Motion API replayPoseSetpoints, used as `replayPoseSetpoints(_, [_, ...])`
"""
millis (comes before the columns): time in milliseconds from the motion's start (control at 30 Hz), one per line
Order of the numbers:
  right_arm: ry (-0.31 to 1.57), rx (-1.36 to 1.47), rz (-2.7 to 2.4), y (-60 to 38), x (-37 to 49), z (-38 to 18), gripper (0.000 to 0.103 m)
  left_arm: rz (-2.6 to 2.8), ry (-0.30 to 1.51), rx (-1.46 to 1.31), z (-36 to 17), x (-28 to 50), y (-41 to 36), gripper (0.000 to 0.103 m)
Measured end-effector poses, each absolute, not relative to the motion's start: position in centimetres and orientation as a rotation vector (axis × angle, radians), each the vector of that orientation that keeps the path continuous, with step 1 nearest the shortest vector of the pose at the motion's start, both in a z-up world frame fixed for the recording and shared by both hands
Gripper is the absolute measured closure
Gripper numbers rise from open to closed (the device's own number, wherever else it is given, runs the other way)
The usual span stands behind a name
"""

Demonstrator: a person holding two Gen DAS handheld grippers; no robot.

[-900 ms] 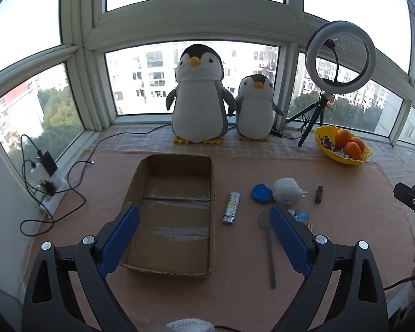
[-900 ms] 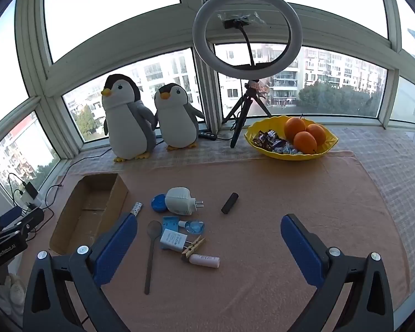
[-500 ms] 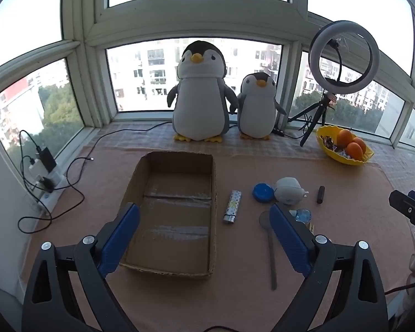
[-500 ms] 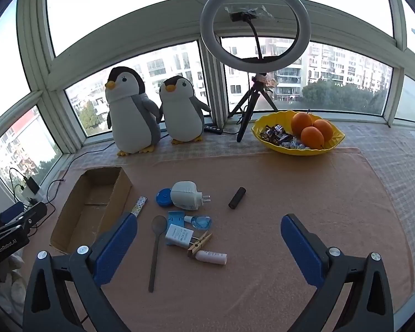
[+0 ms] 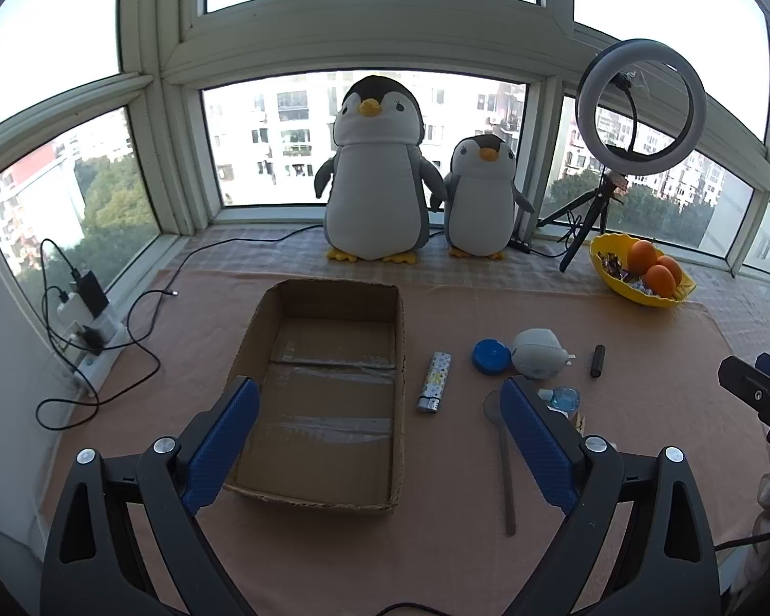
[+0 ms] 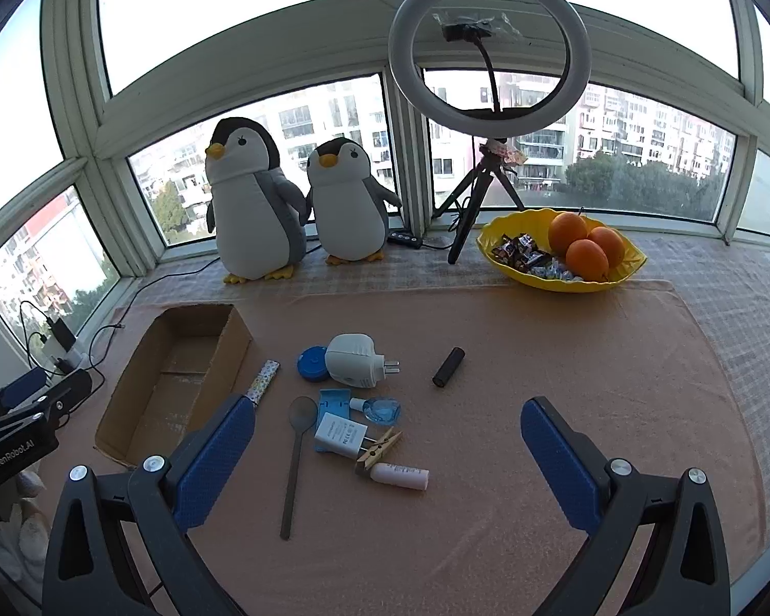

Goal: Organize rigid objects

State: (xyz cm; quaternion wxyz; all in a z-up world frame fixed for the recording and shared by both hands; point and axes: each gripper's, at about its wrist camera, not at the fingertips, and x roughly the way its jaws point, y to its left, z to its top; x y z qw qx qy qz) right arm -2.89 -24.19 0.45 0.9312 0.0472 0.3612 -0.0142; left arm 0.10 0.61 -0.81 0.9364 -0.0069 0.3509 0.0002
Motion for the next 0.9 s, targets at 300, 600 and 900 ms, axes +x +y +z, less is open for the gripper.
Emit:
replayPoseSetpoints(300, [0.742, 0.104, -0.02, -24.21, -2.91, 0.54, 0.001, 0.006, 0.716, -0.02, -0.73, -0.11, 0.68, 0.008])
replayPoseSetpoints(600, [0.759, 0.105, -0.005, -23.78, -2.74, 0.02, 0.001, 0.005, 0.722, -0.018, -0.71, -0.16, 0.48, 0.008])
replayPoseSetpoints(900, [0.77, 0.112, -0.005, -23.85, -2.51, -0.28, 0.001, 0.005, 0.724, -0.016, -0.76, -0.2, 0.44, 0.008])
